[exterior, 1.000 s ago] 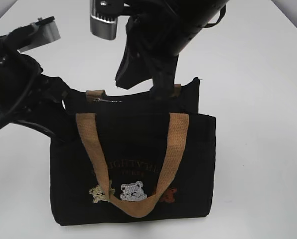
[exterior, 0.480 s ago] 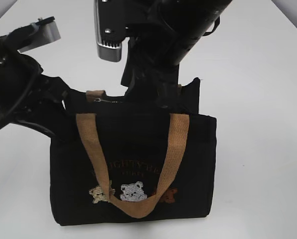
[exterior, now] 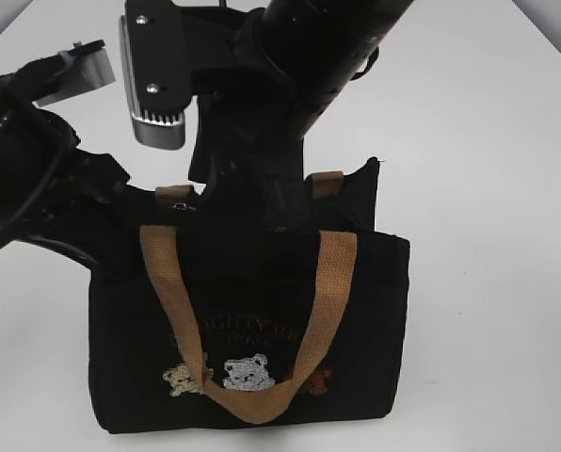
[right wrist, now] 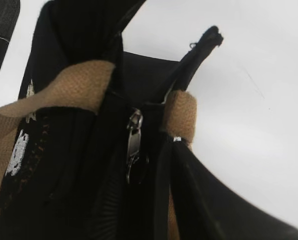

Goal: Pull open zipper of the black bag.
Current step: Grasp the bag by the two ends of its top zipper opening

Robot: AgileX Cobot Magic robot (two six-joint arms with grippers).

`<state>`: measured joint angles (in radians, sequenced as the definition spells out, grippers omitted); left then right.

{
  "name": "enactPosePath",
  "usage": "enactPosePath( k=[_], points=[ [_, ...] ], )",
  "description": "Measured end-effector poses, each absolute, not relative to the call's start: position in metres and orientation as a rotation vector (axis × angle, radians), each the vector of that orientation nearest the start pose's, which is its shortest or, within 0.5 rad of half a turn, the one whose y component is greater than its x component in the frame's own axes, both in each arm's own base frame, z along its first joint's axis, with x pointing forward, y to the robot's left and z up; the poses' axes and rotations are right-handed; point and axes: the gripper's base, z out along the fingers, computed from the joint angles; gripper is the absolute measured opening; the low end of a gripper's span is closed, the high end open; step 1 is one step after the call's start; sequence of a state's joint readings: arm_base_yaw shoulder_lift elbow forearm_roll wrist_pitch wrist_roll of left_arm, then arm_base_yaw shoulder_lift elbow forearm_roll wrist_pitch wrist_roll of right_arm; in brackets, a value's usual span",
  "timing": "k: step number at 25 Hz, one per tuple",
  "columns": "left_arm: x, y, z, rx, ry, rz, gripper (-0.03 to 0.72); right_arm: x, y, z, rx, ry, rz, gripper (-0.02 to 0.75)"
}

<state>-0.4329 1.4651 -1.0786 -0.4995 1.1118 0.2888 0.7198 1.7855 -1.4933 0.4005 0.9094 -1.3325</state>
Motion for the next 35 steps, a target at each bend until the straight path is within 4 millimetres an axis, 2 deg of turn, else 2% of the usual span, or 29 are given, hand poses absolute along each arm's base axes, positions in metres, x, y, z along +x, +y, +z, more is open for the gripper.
enactPosePath(
  k=[7,12,19,23,24,30,35],
  points=[
    [0.230,-0.150,0.274,0.773,2.833,-0.710,0.036,0.273,0.280,0.285,-2.091,1.494,0.315,0.271],
    [0.231,-0.149,0.273,0.778,2.838,-0.700,0.036,0.278,0.285,0.274,-2.096,1.498,0.329,0.264],
    [0.231,-0.148,0.273,0.781,2.839,-0.689,0.036,0.281,0.287,0.270,-2.086,1.495,0.322,0.182],
    [0.232,-0.149,0.273,0.779,2.837,-0.688,0.036,0.283,0.289,0.269,-2.075,1.494,0.313,0.016],
    [0.232,-0.149,0.273,0.779,2.837,-0.688,0.036,0.282,0.289,0.269,-2.076,1.493,0.313,-0.001],
    [0.232,-0.149,0.273,0.777,2.835,-0.689,0.036,0.284,0.287,0.270,-2.050,1.516,0.299,-0.001],
    [0.232,-0.149,0.273,0.770,2.833,-0.702,0.036,0.284,0.275,0.291,-1.987,1.542,0.275,-0.001]
  ],
)
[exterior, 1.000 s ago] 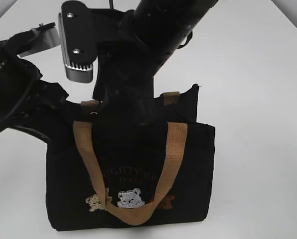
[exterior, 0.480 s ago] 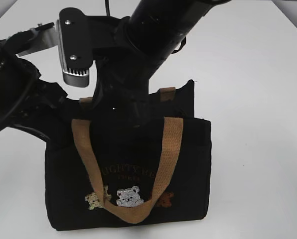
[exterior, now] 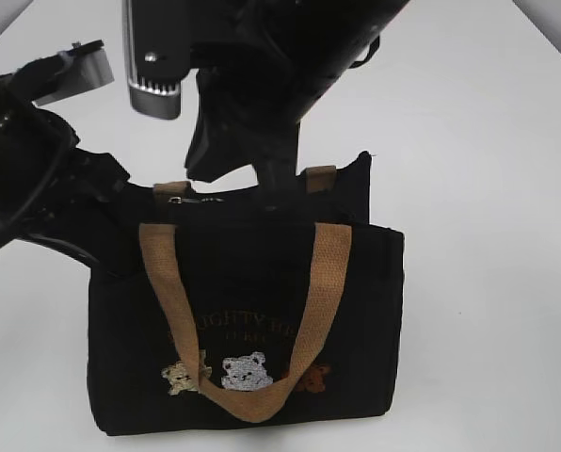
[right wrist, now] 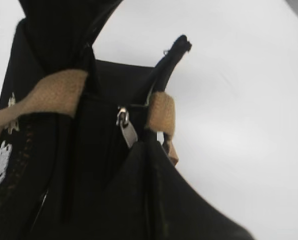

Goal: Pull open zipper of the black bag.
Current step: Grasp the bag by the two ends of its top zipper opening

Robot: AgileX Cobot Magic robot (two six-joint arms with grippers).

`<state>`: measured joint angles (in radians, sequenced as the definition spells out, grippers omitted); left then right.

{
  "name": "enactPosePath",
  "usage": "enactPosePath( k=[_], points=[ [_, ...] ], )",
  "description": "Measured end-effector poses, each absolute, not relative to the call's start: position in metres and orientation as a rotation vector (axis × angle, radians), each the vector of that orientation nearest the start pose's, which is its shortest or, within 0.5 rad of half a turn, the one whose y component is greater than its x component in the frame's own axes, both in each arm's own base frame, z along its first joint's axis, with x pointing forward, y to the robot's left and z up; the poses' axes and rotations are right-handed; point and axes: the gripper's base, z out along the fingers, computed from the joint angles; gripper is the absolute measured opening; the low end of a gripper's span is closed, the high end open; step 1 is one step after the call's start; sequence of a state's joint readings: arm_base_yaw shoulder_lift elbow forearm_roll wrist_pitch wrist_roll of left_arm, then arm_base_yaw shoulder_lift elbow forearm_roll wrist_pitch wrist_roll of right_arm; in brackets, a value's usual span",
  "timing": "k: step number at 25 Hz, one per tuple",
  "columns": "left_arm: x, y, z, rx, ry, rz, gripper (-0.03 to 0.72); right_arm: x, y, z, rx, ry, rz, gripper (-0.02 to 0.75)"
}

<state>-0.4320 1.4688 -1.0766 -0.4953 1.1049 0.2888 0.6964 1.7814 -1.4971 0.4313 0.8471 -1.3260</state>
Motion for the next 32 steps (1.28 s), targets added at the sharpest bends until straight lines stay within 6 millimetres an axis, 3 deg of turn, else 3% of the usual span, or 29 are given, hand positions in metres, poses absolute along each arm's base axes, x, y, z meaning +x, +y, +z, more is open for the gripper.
enactPosePath(
  k=[7,14,16,21,26,32],
  points=[
    [0.232,-0.149,0.273,0.769,2.832,-0.703,0.036,0.274,0.252,0.305,-2.018,1.675,0.289,-0.001],
    [0.232,-0.149,0.273,0.769,2.832,-0.703,0.036,0.272,0.257,0.306,-1.909,1.769,0.404,-0.001],
    [0.232,-0.150,0.273,0.768,2.832,-0.705,0.036,0.272,0.260,0.304,-1.860,1.818,0.462,0.008],
    [0.232,-0.150,0.273,0.767,2.832,-0.706,0.036,0.277,0.266,0.300,-1.773,1.865,0.510,0.125],
    [0.232,-0.150,0.273,0.767,2.832,-0.707,0.036,0.285,0.267,0.284,-1.827,1.857,0.433,0.147],
    [0.230,-0.149,0.273,0.774,2.843,-0.710,0.036,0.285,0.269,0.271,-1.880,1.896,0.466,0.164]
  ],
)
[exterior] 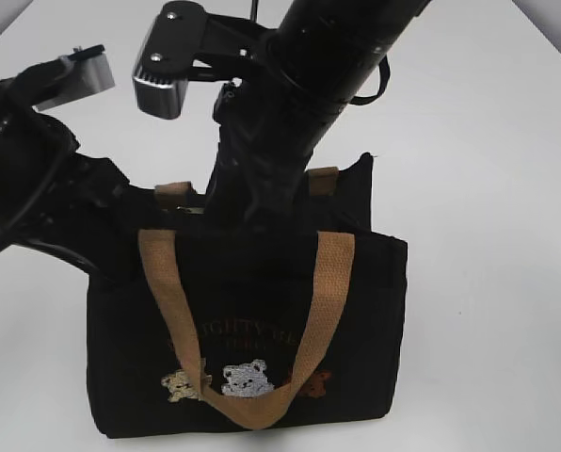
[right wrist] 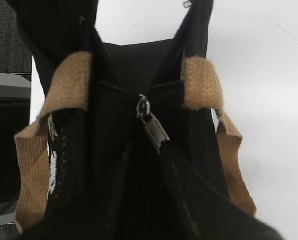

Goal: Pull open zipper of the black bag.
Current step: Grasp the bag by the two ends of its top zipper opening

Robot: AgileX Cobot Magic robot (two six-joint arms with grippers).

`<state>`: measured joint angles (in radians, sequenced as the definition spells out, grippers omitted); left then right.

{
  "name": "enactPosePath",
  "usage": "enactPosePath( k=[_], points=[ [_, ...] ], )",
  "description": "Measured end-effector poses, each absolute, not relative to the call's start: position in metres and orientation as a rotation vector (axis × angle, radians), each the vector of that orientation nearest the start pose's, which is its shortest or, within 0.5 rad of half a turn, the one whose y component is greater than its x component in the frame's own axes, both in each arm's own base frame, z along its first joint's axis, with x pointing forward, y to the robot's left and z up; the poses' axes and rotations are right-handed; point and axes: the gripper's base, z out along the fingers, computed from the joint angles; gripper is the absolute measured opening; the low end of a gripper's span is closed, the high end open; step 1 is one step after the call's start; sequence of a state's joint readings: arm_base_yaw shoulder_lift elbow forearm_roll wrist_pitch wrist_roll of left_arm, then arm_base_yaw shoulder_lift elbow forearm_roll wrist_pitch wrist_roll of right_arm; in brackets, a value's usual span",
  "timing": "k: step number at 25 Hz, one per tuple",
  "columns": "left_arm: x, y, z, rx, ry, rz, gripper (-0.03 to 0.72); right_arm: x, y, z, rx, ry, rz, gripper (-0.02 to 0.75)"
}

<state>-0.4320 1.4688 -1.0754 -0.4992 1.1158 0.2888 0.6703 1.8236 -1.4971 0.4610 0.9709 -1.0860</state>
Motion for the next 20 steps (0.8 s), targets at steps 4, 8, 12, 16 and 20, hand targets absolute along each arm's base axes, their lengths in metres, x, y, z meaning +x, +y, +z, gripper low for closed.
enactPosePath(
  k=[4,8,12,16,20],
  points=[
    [0.226,-0.148,0.265,0.769,2.878,-0.722,0.036,0.284,0.269,0.271,-1.881,1.904,0.495,0.175],
    [0.224,-0.147,0.259,0.762,2.899,-0.720,0.036,0.285,0.271,0.265,-1.890,1.922,0.517,0.181],
    [0.224,-0.147,0.258,0.760,2.902,-0.721,0.036,0.286,0.274,0.254,-1.899,1.952,0.545,0.181],
    [0.224,-0.147,0.258,0.760,2.902,-0.721,0.036,0.287,0.276,0.254,-1.884,1.947,0.559,0.181],
    [0.224,-0.147,0.258,0.755,2.901,-0.730,0.036,0.287,0.279,0.254,-1.862,1.926,0.571,0.181]
  ],
)
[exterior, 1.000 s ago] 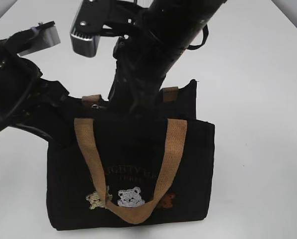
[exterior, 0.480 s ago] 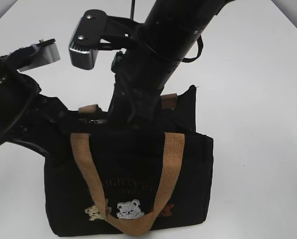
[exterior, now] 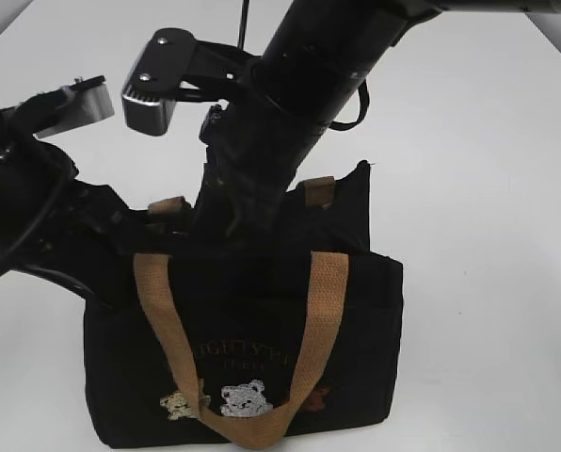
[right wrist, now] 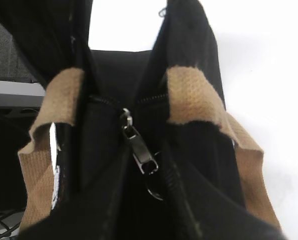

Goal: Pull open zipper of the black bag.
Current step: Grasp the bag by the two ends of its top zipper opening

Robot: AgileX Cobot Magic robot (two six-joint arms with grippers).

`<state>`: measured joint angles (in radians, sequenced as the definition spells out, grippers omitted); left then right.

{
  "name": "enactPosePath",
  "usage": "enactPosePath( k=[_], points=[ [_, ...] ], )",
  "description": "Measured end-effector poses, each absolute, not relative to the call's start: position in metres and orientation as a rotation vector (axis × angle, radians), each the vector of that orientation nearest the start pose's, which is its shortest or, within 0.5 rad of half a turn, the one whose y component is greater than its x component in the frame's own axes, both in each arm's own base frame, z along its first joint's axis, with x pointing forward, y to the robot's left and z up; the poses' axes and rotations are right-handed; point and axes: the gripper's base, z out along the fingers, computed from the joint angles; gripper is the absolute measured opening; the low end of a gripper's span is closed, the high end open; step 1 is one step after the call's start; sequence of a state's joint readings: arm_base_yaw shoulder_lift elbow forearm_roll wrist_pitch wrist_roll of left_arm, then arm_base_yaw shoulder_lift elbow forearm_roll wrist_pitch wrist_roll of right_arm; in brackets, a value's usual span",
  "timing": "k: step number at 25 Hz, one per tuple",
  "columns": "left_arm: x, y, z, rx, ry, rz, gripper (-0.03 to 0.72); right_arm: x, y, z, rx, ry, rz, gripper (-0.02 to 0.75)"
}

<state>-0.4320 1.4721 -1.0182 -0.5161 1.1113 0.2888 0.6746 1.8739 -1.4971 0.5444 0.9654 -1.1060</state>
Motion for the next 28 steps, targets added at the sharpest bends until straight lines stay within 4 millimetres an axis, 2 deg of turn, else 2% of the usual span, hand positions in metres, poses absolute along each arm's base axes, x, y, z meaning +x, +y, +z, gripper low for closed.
enactPosePath(
  k=[4,10,12,14,17,20,25,28],
  points=[
    [0.223,-0.148,0.257,0.754,2.905,-0.735,0.036,0.284,0.287,0.255,-1.872,1.890,0.553,0.181],
    [0.222,-0.147,0.257,0.763,2.917,-0.735,0.036,0.285,0.290,0.243,-1.906,1.914,0.527,0.179],
    [0.222,-0.147,0.257,0.763,2.918,-0.737,0.036,0.285,0.289,0.241,-1.915,1.925,0.501,0.130],
    [0.222,-0.147,0.257,0.760,2.917,-0.741,0.036,0.285,0.288,0.240,-1.932,1.930,0.475,0.027],
    [0.222,-0.147,0.257,0.760,2.917,-0.741,0.036,0.284,0.287,0.240,-1.940,1.940,0.453,-0.001],
    [0.222,-0.147,0.257,0.758,2.918,-0.739,0.036,0.281,0.284,0.252,-1.913,1.941,0.444,-0.001],
    [0.222,-0.147,0.257,0.748,2.924,-0.729,0.036,0.273,0.263,0.287,-1.868,1.967,0.433,-0.001],
    [0.222,-0.147,0.257,0.746,2.924,-0.728,0.036,0.268,0.254,0.294,-1.883,2.008,0.440,-0.001]
  ],
)
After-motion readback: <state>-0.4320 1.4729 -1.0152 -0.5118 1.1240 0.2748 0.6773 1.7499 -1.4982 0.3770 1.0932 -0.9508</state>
